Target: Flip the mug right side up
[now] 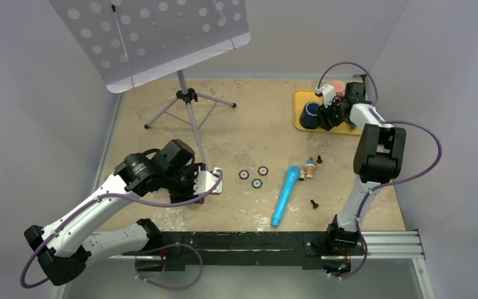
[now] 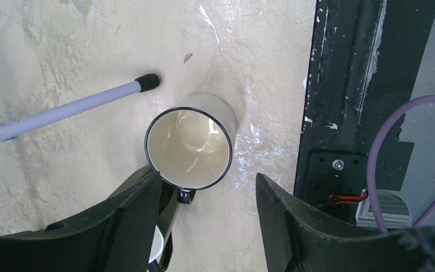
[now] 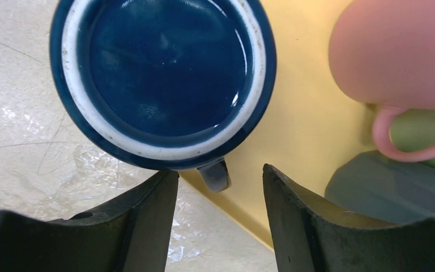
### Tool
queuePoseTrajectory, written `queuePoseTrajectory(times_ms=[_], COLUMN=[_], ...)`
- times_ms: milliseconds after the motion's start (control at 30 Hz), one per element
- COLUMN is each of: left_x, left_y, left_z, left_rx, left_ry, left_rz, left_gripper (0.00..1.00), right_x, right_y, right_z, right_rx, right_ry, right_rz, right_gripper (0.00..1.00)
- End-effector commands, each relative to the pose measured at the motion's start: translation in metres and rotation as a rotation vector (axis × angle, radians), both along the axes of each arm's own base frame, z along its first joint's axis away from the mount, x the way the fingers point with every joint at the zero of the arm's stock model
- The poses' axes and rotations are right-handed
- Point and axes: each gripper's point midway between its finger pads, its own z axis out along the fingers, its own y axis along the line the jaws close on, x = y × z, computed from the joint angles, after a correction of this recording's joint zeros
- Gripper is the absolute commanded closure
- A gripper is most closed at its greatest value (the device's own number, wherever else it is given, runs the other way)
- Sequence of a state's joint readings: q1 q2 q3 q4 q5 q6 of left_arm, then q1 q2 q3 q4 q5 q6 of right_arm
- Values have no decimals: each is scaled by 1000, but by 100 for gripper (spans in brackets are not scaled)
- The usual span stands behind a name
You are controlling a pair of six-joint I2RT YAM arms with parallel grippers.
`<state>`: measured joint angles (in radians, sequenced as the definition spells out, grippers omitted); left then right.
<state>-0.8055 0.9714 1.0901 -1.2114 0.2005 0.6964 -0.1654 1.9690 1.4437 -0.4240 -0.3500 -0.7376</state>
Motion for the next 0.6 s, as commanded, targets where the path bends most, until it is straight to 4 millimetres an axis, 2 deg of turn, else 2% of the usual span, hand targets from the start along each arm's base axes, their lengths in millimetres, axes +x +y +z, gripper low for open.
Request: queuePoseTrajectory(times_ms=[0,133,233,333,400,467,500,533,567], left_x=[8,10,12,11,7,1,-1,-4,-6], left_y=[-7,-11,-12,-12,-14,-20,-23,-29,-35], left_z=[13,11,10,15,21,32,40,49,62], left_rx=[-23,-16,-7,-11,-28,-73,-105,-146,-204], left_ry=[-22,-9,-2,6,22,46,57,66,78], left_rz=[2,7,7,12,17,20,23,31,51], left_gripper=[34,34,34,34,34,34,34,34,34], right_x=[18,22,21,21,22,25,25,24,21], right_y=[-1,10,18,17,17,16,17,20,29], right_z=[15,8,2,9,26,59,79,113,136], right_rx=[-29,-1,43,44,48,67,91,131,200], right_ry=[-81,-93,-80,-89,-121,-204,-251,-327,-374], right_rz=[57,108,137,120,92,29,-5,-46,-60], right_gripper=[42,50,71,99,100,100,100,100,100])
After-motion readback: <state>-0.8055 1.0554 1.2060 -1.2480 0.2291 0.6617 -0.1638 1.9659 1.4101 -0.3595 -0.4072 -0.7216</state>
